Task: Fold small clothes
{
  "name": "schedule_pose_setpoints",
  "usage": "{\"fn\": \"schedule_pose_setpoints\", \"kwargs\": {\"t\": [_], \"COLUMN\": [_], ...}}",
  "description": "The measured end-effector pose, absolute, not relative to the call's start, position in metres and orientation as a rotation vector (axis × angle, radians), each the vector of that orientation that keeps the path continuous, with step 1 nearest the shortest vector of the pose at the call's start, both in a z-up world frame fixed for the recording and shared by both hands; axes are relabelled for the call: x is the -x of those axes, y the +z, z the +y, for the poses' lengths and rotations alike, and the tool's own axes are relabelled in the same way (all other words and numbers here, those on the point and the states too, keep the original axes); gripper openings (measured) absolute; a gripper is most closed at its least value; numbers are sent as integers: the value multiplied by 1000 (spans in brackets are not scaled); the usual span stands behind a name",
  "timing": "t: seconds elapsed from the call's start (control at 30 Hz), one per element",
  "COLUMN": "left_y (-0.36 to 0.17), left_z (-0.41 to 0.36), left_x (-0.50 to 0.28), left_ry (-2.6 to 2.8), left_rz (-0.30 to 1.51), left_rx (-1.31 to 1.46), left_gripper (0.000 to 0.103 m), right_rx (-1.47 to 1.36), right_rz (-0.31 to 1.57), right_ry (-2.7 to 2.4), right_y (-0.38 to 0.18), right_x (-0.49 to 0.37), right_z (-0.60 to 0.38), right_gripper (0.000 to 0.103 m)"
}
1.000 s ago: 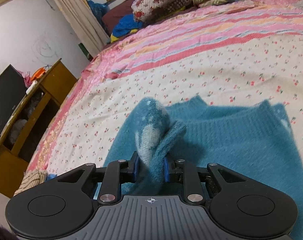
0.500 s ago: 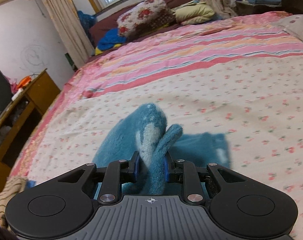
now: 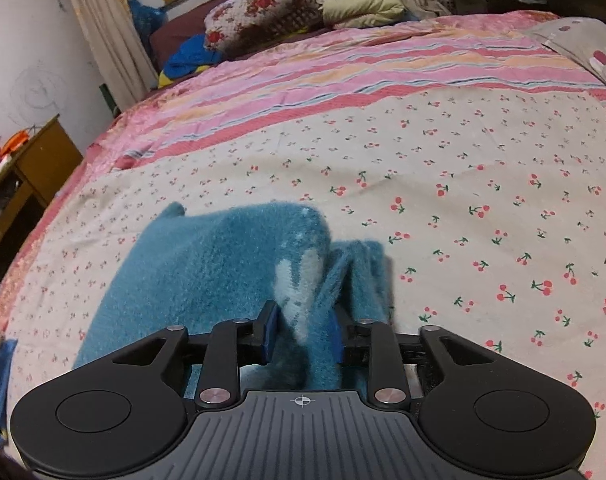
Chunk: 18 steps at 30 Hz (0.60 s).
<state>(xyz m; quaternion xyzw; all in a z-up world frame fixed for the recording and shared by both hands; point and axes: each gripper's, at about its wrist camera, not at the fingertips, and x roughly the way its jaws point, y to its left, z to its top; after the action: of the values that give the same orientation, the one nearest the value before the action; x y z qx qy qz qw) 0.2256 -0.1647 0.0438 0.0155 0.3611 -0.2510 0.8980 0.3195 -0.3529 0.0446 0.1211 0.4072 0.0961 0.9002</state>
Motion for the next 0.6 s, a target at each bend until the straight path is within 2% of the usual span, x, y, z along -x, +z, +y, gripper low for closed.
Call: {"fn": "schedule_pose_setpoints", "kwargs": {"t": [0.6], "left_y": [64], "left_z": [-156], "left_x": [-204], "left_ry": [-539], "left_rz": [728], "left_rx": [-33], "left_gripper": [41], "right_rx": [-85], "right_rz": [780], "right_ry": [152], "right_y": [66], "right_x": [-283], "right_z": [-342], "right_gripper": [31]}}
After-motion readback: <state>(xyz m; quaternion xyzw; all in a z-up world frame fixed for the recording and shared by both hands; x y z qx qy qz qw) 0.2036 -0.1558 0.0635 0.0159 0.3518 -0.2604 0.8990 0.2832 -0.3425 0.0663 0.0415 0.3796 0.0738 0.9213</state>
